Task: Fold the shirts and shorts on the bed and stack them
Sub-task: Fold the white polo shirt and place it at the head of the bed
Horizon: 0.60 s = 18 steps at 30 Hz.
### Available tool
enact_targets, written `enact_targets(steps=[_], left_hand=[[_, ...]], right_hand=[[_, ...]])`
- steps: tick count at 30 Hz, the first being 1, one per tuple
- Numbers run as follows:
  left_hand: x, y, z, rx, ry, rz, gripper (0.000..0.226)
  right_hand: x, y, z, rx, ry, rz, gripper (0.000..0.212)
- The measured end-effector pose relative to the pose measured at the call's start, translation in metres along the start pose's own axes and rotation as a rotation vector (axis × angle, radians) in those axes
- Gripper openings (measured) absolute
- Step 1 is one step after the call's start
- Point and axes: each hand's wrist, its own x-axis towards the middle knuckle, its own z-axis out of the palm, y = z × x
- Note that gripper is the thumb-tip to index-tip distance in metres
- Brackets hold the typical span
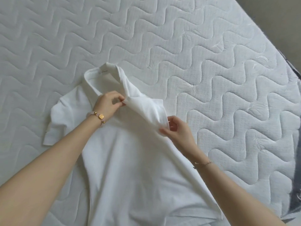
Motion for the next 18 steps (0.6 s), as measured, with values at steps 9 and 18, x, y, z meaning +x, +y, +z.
enact_targets(steps=[9,18], left_hand=[[-0.041,-0.029,-0.001,-0.028,-0.018,-0.042,0.036],[-0.091,-0.030,0.055,0.347,-0.057,0.048,0.074]], right_hand=[[-0.002,0.006,0.015,0.062,0.154,0.073,0.046],[0.045,-0.010,0.020,0.059,0.156,0.202,0.047]])
